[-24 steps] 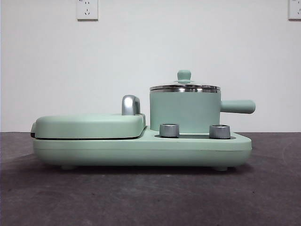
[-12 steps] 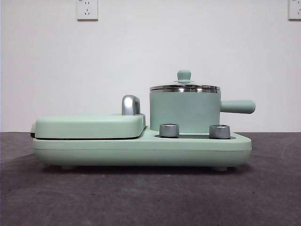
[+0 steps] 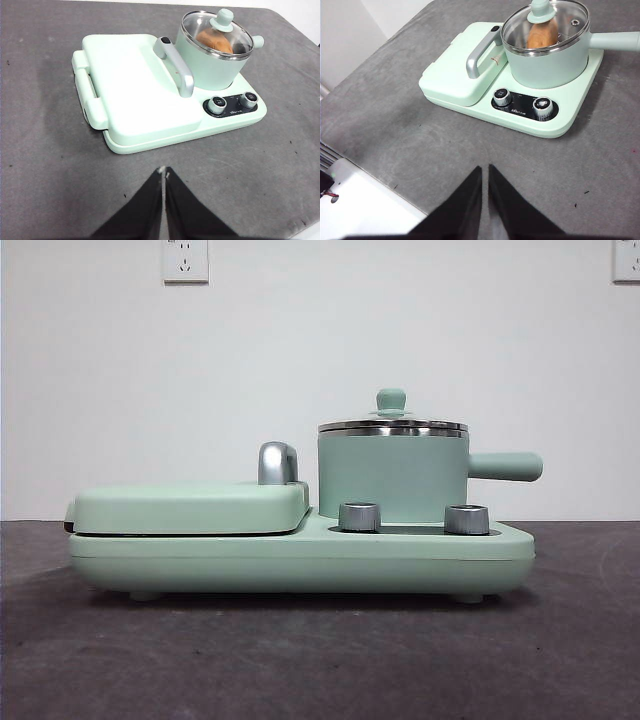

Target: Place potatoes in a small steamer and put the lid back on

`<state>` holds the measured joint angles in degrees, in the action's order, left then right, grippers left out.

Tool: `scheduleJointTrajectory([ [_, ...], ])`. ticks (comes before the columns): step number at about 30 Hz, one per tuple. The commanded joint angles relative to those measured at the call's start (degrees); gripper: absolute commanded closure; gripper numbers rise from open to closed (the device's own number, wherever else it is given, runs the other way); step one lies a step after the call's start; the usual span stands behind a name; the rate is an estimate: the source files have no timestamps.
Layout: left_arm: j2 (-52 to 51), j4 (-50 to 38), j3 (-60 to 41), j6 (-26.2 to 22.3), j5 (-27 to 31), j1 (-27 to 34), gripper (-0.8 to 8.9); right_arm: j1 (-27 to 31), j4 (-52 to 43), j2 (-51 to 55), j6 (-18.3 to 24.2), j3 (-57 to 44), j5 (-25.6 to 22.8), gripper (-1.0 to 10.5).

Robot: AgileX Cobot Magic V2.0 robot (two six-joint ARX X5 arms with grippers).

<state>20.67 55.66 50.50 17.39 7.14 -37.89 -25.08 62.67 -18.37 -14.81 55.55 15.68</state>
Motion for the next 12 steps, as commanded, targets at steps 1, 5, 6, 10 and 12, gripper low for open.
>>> scheduleJointTrajectory([
  [1, 0.24, -0.42, 0.33, -0.04, -0.04, -0.42, 8.08, -0.26, -0.52, -0.24, 0.46, 0.59, -0.07, 9.3],
  [5, 0.24, -0.50, 0.33, -0.04, -0.04, -0.42, 8.08, -0.28, -0.52, -0.24, 0.46, 0.59, -0.07, 9.3],
  [6, 0.02, -1.60, -0.35, -0.09, 0.17, 0.42, 8.08, -0.26, -0.52, -0.24, 0.46, 0.59, -0.07, 9.3],
  [10, -0.70, -1.75, -2.80, -0.13, -1.40, 5.86, 8.08, -0.26, -0.52, -0.24, 0.46, 0.59, -0.09, 9.3],
  [12, -2.23, -1.79, -5.64, -0.13, -1.36, 10.36, 8.08, -0.28, -0.52, -0.24, 0.46, 0.59, -0.09, 9.3],
])
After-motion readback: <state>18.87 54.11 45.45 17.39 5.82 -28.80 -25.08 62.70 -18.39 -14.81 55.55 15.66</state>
